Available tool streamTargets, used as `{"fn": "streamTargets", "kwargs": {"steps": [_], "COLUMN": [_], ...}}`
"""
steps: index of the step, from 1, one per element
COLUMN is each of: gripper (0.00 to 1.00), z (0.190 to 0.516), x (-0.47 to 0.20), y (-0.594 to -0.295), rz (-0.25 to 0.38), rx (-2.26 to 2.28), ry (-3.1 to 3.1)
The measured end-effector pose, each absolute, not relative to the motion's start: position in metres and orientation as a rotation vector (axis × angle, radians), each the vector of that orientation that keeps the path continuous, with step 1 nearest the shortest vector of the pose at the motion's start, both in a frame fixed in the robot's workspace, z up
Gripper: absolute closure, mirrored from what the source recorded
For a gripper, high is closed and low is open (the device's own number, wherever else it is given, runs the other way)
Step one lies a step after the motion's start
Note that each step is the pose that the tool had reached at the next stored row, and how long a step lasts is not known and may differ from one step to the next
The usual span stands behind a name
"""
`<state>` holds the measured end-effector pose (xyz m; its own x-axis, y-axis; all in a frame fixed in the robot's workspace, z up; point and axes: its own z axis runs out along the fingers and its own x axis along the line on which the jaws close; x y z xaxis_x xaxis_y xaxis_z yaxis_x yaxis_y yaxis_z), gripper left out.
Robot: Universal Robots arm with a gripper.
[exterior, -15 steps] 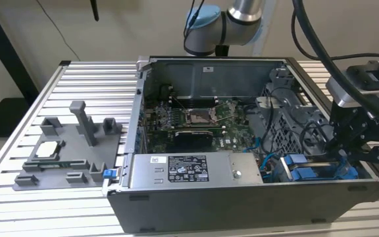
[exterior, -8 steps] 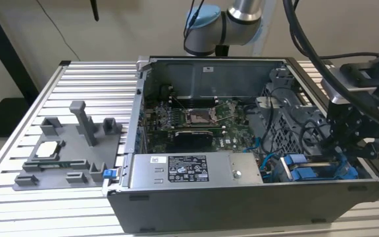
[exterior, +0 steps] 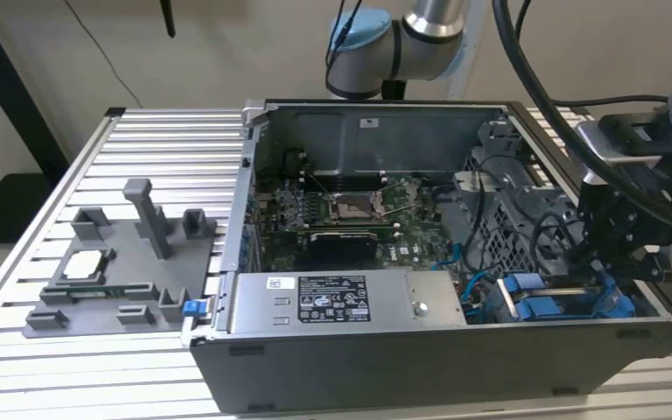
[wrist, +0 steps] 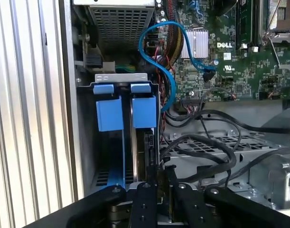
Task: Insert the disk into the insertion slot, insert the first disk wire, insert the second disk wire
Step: 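Insert the first disk wire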
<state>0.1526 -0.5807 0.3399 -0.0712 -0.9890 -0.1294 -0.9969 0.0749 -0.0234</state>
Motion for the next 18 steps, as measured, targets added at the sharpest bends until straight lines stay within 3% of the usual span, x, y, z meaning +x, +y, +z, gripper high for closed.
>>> {"fn": "streamTargets", "kwargs": {"steps": [18], "gripper": [1.00], "z": [0.3386], "x": [0.1528], "y": [-0.5816], "rz": [0.109], "rx": [-2.040], "ry": [2.240]}}
